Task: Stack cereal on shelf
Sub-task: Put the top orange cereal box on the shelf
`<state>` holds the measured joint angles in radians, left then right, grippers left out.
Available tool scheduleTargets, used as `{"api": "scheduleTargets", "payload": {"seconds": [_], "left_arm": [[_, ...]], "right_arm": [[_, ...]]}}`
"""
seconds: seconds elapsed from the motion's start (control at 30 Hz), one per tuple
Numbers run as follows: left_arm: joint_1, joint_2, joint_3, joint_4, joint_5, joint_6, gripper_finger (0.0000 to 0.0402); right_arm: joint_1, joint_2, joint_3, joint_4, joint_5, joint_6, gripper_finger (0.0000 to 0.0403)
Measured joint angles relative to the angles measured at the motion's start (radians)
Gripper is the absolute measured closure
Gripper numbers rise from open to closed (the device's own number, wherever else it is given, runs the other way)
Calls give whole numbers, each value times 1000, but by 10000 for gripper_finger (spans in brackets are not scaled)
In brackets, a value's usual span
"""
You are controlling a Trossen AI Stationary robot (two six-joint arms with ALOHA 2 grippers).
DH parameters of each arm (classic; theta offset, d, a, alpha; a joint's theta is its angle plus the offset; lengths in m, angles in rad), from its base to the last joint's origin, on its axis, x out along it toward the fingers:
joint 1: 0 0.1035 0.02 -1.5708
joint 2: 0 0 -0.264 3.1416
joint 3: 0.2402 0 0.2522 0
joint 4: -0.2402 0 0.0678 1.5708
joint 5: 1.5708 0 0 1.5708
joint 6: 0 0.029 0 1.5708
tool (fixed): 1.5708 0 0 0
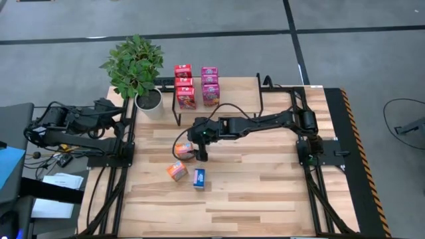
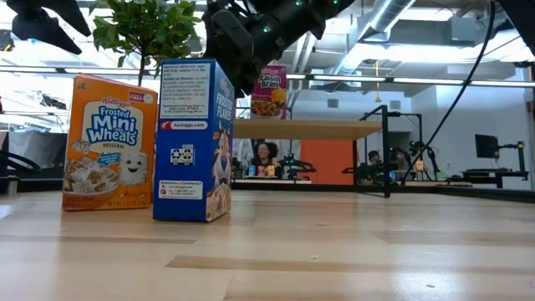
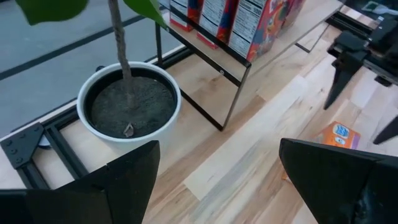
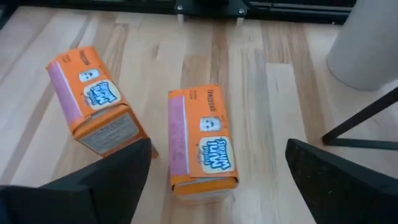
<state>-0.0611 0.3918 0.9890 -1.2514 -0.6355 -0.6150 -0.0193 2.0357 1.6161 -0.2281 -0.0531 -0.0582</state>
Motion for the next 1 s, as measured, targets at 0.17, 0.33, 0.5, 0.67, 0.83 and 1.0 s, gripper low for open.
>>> {"api": "scheduleTargets", "payload": {"seconds": [0.17,0.33,0.5,0.67,0.83,1.0], "left_arm": [[0,0,0,0,-24,-13,81],[0,0,0,0,-24,-19,81],[0,0,0,0,-25,-28,81],[0,0,0,0,-26,-29,81],[0,0,0,0,-33,-29,81],[0,0,0,0,-35,-29,81]], "right_arm": [[1,0,0,-25,-2,-2,14],[1,0,0,-24,-2,-28,25],[-2,38,0,7,-4,-29,25],[5,67,5,-17,-22,-27,26],[4,67,4,2,-27,-51,27],[-6,67,4,2,-52,-47,51]]}}
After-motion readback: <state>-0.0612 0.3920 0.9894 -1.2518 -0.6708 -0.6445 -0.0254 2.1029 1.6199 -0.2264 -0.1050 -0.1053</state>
